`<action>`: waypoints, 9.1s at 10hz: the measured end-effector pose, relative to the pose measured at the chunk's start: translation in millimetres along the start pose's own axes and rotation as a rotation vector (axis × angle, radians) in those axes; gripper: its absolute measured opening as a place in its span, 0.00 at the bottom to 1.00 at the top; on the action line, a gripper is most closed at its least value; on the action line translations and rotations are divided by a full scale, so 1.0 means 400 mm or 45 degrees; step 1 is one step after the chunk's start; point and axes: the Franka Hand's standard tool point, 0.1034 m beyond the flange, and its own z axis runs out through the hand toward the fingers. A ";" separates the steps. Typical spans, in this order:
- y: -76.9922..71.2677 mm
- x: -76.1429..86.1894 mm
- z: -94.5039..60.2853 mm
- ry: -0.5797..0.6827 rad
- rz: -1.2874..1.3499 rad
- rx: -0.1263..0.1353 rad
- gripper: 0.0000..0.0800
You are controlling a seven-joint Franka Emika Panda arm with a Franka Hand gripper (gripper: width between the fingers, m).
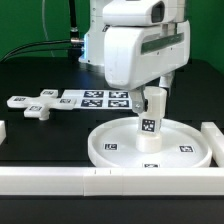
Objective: Assemble round table
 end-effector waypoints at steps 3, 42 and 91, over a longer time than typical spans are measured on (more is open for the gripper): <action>-0.008 0.005 0.004 -0.016 -0.300 -0.009 0.81; -0.039 -0.009 0.032 -0.109 2.270 0.095 0.52; -0.019 0.018 0.029 -0.144 -1.147 0.027 0.81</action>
Offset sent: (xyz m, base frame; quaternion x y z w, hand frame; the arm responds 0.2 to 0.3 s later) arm 0.0033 0.0119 -0.0035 -0.0105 0.0142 -0.2650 0.9641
